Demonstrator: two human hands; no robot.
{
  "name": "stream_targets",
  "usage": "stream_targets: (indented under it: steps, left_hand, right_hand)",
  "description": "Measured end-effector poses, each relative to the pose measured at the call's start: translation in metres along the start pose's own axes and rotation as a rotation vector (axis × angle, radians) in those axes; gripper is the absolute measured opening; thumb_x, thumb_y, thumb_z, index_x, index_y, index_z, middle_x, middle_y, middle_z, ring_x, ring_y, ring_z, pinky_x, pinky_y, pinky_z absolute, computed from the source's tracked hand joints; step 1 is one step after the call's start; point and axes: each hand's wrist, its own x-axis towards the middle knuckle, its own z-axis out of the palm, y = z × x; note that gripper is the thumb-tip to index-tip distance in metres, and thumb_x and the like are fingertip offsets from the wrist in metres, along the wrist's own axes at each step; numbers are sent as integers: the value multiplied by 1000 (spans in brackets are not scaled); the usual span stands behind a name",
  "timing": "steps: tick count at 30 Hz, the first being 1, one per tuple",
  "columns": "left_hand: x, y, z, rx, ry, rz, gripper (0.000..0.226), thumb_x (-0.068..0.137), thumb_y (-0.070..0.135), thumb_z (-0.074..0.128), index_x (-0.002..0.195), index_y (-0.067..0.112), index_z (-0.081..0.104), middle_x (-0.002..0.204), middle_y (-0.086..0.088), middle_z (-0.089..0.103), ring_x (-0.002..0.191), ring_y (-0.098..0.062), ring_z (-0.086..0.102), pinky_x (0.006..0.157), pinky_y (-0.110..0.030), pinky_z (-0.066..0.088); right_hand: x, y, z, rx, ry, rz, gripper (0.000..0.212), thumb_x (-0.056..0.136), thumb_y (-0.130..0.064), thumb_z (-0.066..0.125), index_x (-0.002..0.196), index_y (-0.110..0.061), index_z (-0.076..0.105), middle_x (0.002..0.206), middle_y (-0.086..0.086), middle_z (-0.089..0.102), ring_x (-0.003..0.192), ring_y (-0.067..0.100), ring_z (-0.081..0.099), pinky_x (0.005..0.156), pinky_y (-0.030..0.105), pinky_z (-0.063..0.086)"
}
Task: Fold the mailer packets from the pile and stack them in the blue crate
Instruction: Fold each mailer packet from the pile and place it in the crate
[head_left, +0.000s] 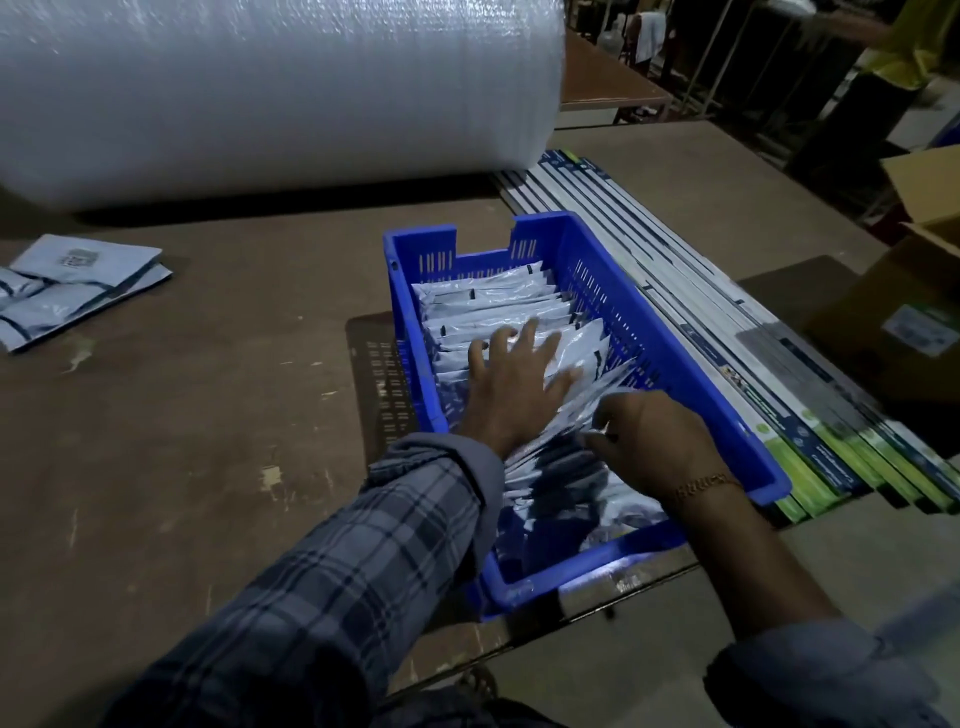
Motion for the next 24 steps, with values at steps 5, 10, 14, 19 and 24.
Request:
stream_targets:
  steps: [5, 10, 14, 19, 24]
  left_hand:
    - [-18, -30, -60, -454, 579, 23, 25, 107, 29, 58, 127, 19, 69, 128, 3, 69, 122, -19, 61, 103, -44, 50]
    - [-81, -150, -94, -190, 564, -71, 25, 103, 24, 59, 126, 20, 69, 126, -3, 67, 116, -29, 62, 101, -47, 49]
    - [-167, -254, -104, -137, 455, -401, 31, 101, 36, 53, 130, 33, 64, 128, 0, 61, 120, -30, 57, 100, -51, 52]
    - [-274, -385, -125, -86, 302, -713, 40, 94, 52, 48, 131, 39, 56, 131, 2, 54, 116, -31, 64, 96, -55, 56]
    - [-325, -476, -176, 99, 314, -841, 34, 98, 28, 65, 131, 19, 66, 137, -15, 58, 124, -44, 55, 104, -60, 48]
  right_hand:
    - [2, -58, -20, 84, 165, -49, 29, 94, -53, 68, 98, -25, 74, 91, -2, 74, 85, 22, 69, 71, 37, 59]
    - [5, -145, -27, 214, 255, -166, 24, 97, -48, 63, 91, -26, 70, 88, -5, 71, 83, 20, 66, 70, 38, 57]
    - [8, -226, -18, 287, 261, -261, 26, 93, -46, 58, 91, -22, 68, 89, -1, 71, 86, 26, 67, 69, 39, 56]
    - [11, -326, 13, 340, 124, -427, 14, 98, -35, 66, 100, -23, 72, 97, -5, 71, 87, 15, 64, 72, 32, 55]
    - [21, -419, 56, 367, 47, -505, 12, 97, -32, 66, 101, -24, 72, 100, -1, 71, 89, 21, 65, 78, 42, 59]
